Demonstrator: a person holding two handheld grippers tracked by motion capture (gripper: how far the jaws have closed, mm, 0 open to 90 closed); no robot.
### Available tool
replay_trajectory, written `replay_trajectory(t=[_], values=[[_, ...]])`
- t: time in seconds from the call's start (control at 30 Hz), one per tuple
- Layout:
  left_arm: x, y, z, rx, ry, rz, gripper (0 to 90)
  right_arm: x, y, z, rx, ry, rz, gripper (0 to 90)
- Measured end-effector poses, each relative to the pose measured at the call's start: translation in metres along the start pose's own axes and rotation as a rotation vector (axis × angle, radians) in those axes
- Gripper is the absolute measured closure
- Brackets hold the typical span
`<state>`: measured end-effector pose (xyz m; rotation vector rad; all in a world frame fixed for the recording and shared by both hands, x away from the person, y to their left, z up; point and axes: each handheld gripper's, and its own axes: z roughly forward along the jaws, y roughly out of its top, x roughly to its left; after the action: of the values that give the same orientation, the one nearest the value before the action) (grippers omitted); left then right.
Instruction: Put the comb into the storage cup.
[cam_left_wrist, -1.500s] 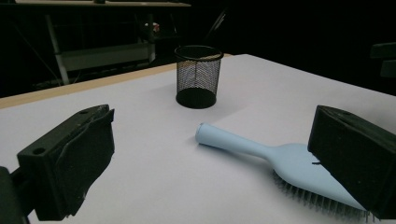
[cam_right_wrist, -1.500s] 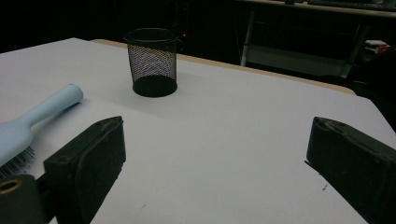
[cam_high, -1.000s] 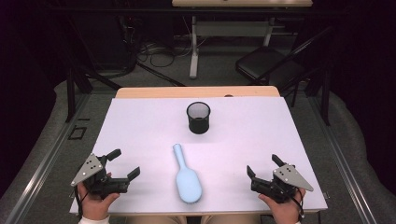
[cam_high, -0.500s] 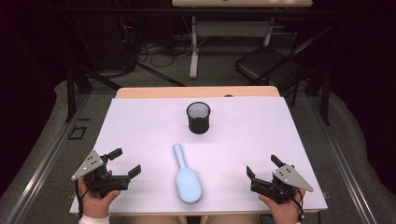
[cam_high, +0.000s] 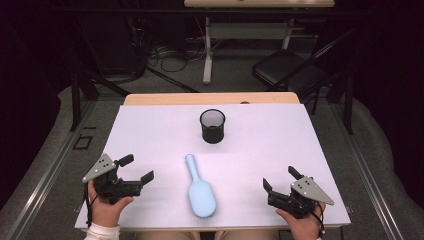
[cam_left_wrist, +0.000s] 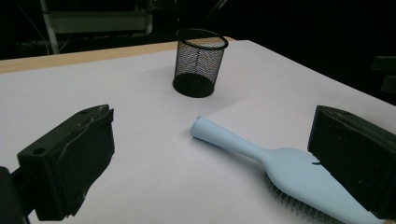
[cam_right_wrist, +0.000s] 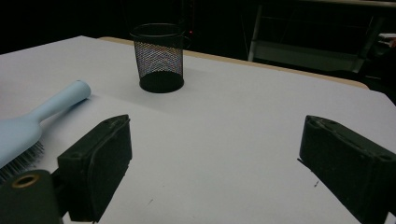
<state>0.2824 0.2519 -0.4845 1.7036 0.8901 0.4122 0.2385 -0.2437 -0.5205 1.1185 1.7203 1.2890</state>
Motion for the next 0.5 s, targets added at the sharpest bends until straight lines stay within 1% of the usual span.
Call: replay_trajectory(t=[0.17, 0.27, 0.37, 0.5], values=[[-0.004, 0.008, 0.006, 0.016, -0.001, 0.024, 0.6, 0.0, -0.001, 0.0, 0.005, -0.002, 0.003, 9.8], [-0.005, 0.012, 0.011, 0.033, -0.009, 0.024, 0.6, -0.001, -0.001, 0.0, 0.006, -0.002, 0.004, 10.3], [-0.006, 0.015, 0.014, 0.038, -0.016, 0.022, 0.6, 0.0, -0.001, 0.0, 0.006, -0.004, 0.002, 10.6], [-0.009, 0.022, 0.022, 0.05, -0.034, 0.028, 0.7, 0.0, -0.001, 0.0, 0.01, -0.004, 0.001, 11.1]])
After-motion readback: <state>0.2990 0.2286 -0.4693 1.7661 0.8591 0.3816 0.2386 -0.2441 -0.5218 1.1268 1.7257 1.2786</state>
